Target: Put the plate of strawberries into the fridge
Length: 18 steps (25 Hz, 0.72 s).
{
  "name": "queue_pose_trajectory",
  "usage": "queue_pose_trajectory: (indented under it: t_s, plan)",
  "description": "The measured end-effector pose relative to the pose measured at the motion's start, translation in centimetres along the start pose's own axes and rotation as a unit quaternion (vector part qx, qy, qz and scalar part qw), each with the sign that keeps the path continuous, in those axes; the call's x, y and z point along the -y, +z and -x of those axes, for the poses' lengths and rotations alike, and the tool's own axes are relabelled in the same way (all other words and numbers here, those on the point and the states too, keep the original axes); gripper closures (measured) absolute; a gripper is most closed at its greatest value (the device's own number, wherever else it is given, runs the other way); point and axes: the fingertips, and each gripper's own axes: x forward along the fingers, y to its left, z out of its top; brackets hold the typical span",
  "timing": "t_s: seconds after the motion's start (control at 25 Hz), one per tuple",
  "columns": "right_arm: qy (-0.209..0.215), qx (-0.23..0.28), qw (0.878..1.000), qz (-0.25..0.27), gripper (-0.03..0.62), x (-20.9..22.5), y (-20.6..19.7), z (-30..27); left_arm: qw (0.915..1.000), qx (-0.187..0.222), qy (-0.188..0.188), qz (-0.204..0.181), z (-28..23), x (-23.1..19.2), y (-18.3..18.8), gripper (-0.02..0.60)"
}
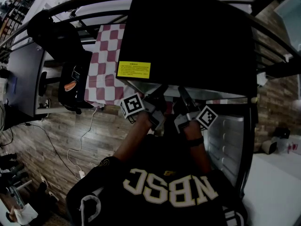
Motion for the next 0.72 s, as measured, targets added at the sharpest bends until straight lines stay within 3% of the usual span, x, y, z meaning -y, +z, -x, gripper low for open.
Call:
queue_pose_trajectory:
  t_s: [0.24, 0.52, 0.64, 0.72]
  plan:
    - [-0.012, -0.01, 1.0, 0.026, 0.551, -0.1, -0.2, -0.2, 1.0, -0.001, 0.008, -0.004, 0.2, 0.0, 0.1, 0.549]
    - [-0.017, -0.006, 1.0, 0.021, 0.545, 0.2, -0.8, 0.1, 0.9998, -0.007, 0.013, -0.013, 0.5, -0.5, 0.0, 0.548]
    - [-0.027, 0.003, 0.999, 0.03, 0.45, 0.0, -0.8, 0.6, 0.9994, -0.009, 0.018, -0.028, 1.1, -0.6, -0.2, 0.54]
    - [-0.035, 0.009, 0.999, 0.041, 0.431, -0.1, -0.9, 1.3, 0.9991, -0.011, 0.02, -0.034, 1.8, -0.6, -0.5, 0.528]
